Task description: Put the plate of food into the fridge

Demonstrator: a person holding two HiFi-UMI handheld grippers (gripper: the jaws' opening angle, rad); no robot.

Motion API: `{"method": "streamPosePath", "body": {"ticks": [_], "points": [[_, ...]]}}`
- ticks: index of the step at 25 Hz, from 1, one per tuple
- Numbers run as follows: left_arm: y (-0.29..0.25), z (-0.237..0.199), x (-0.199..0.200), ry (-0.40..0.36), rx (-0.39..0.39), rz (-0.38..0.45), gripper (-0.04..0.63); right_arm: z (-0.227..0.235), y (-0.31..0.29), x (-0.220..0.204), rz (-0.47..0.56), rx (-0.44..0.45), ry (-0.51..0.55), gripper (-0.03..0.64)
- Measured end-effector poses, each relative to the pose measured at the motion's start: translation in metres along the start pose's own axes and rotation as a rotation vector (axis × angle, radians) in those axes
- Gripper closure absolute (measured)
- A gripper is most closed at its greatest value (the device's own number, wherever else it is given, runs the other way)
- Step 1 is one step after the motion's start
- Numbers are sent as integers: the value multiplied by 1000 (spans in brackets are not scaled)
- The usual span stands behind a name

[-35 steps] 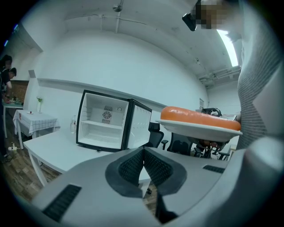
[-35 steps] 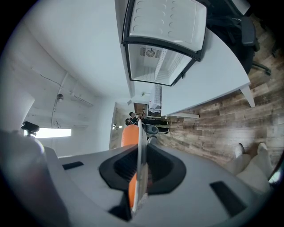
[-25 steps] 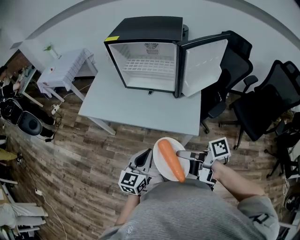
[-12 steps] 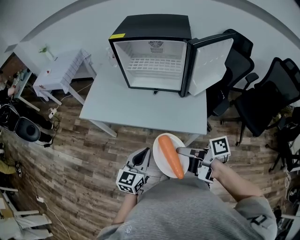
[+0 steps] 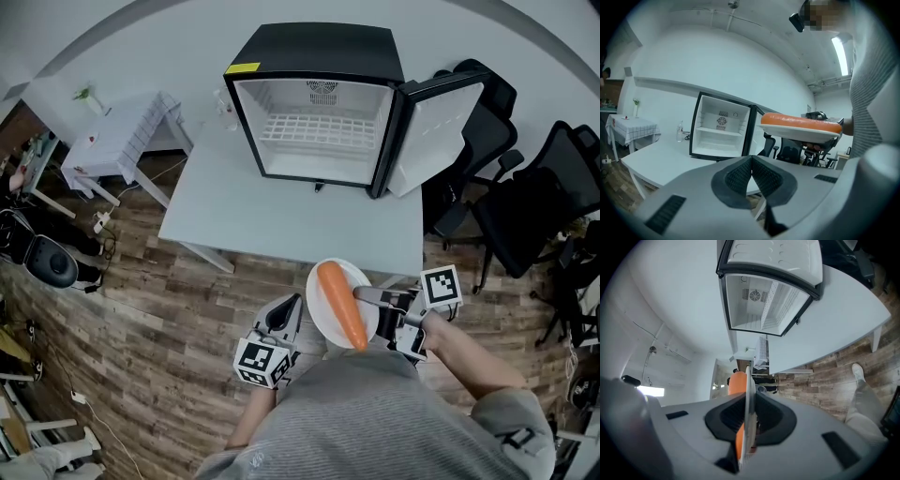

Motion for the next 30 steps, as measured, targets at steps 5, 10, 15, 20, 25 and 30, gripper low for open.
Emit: {"method": "streamPosePath", "body": {"ticks": [5, 10, 15, 20, 25, 30], "points": [[-21, -30, 5, -5, 28, -3, 584, 2, -34, 32, -20, 1, 2, 574], [-52, -58, 17, -24, 48, 2, 584, 2, -64, 71, -19, -4, 13, 574], [-89, -81, 28, -27, 52, 0, 584, -7, -88, 111, -19, 11, 10, 574], [-124, -95, 31, -38, 35, -18, 584, -2, -103, 148, -6, 5, 15, 575], [-153, -107, 33, -43, 20, -40, 584, 2, -114, 178, 11, -8, 1, 575], [-180, -119, 33, -55, 5, -56, 584, 7, -124, 203, 45, -12, -19, 575]]}}
Point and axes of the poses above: the fingertips, and each gripper's own axes: y backward along the fingers, z to its right, x out of its top, the point moved 5 cm from there along y, backward along the fingers, and after that the axes turned 12 degrees about z, right-handed, at the moved point
